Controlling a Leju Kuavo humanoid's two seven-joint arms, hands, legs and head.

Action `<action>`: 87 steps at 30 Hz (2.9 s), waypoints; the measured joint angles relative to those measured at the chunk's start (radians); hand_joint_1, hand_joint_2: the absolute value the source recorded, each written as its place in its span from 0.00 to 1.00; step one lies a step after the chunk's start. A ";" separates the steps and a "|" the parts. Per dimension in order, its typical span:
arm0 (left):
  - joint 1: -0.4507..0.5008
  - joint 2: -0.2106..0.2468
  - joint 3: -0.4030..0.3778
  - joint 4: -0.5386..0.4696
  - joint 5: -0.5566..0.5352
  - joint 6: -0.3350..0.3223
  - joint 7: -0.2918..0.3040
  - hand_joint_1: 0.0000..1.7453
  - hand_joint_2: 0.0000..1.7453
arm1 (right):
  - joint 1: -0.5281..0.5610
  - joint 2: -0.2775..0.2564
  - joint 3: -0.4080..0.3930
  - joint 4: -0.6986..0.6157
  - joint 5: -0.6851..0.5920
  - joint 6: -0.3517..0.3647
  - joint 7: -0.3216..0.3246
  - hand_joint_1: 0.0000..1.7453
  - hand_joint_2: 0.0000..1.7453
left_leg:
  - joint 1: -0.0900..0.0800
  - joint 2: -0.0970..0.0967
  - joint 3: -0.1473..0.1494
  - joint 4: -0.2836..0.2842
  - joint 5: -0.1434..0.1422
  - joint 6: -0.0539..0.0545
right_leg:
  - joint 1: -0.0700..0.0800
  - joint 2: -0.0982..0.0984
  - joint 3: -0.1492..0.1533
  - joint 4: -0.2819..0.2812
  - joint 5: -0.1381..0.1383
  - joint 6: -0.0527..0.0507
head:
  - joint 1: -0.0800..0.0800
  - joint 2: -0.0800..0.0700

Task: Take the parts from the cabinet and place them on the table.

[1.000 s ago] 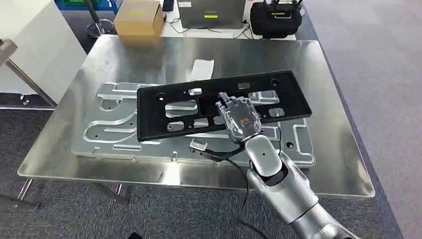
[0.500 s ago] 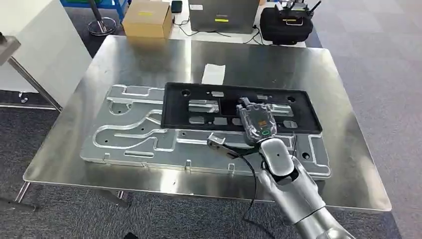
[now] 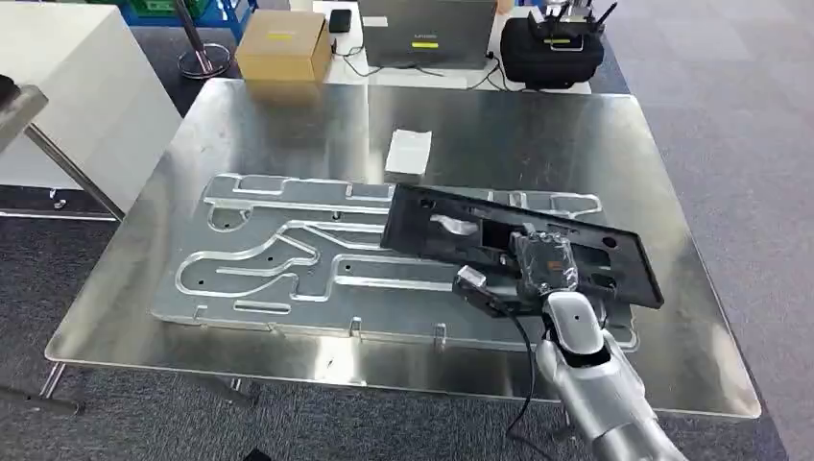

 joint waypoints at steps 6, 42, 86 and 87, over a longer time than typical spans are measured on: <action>0.000 0.006 -0.006 0.000 0.001 0.000 0.001 0.00 0.00 | 0.003 -0.002 -0.015 0.036 0.000 -0.009 -0.009 1.00 1.00 | 0.014 0.001 -0.017 0.022 0.050 -0.015 | -0.004 0.006 0.009 0.013 -0.013 0.006 | 0.000 0.000; 0.004 0.008 -0.008 0.000 0.039 -0.010 0.016 0.00 0.00 | 0.010 -0.004 -0.062 0.102 0.003 -0.022 -0.030 0.00 0.00 | 0.003 -0.002 0.059 -0.100 0.066 0.014 | -0.003 0.008 0.029 0.018 -0.030 0.037 | 0.002 0.000; 0.000 0.011 -0.008 0.000 0.080 -0.066 -0.001 0.00 0.00 | 0.035 -0.004 -0.072 0.085 -0.016 -0.027 -0.054 0.00 0.00 | 0.003 0.002 -0.021 -0.106 0.148 0.022 | 0.003 0.008 0.109 0.012 -0.102 0.039 | 0.003 0.000; 0.000 0.011 -0.008 0.000 0.082 -0.066 -0.001 0.00 0.00 | 0.035 -0.004 -0.073 0.085 -0.015 -0.027 -0.055 0.00 0.00 | 0.006 0.002 -0.019 -0.110 0.156 0.015 | 0.006 0.009 0.106 0.010 -0.095 0.033 | 0.008 0.000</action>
